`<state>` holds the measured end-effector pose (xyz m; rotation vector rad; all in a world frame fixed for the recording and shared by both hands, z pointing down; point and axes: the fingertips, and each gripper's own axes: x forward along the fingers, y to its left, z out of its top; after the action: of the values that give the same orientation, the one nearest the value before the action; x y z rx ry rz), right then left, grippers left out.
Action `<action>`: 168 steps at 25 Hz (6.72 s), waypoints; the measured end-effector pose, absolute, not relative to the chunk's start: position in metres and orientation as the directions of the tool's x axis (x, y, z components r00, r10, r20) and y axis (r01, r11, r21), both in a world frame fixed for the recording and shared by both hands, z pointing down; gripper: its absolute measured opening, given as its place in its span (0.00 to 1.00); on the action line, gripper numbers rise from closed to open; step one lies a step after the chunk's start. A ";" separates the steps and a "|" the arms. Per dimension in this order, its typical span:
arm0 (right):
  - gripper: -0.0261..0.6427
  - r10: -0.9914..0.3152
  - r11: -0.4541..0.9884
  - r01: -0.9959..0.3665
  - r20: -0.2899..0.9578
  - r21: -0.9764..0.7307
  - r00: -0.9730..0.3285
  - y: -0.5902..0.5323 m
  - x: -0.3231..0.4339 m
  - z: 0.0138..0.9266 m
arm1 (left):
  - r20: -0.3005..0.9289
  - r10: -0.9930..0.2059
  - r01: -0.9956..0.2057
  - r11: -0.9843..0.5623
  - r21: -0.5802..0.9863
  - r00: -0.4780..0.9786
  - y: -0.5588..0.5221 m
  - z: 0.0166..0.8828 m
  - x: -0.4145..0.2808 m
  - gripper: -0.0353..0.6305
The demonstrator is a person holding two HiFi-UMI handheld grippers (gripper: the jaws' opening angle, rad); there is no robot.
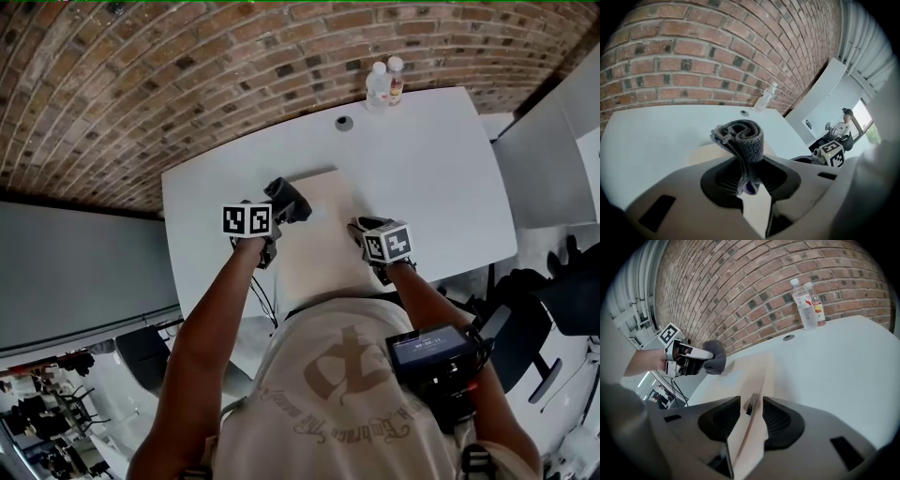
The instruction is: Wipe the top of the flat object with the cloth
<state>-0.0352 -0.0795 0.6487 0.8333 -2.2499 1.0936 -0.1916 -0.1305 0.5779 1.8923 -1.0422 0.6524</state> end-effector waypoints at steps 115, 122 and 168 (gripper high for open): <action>0.22 -0.234 0.565 -0.649 0.656 -0.509 -0.718 -0.019 -0.011 0.655 | 0.846 -0.397 -0.927 -0.039 0.372 0.356 -0.028 0.623 -0.263 0.22; 0.22 -0.257 0.522 -0.655 0.632 -0.546 -0.731 -0.019 -0.009 0.653 | 0.813 -0.454 -0.894 0.070 0.442 0.366 -0.006 0.621 -0.284 0.22; 0.29 -0.110 0.535 -0.573 0.622 -0.620 -0.776 -0.112 -0.039 0.661 | 0.794 -0.281 -0.843 -0.172 0.510 0.539 0.007 0.628 -0.131 0.22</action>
<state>-0.0386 -0.1117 0.6608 0.5529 -2.2558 1.1793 -0.1309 0.0075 0.6281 1.7205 -0.9471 0.6647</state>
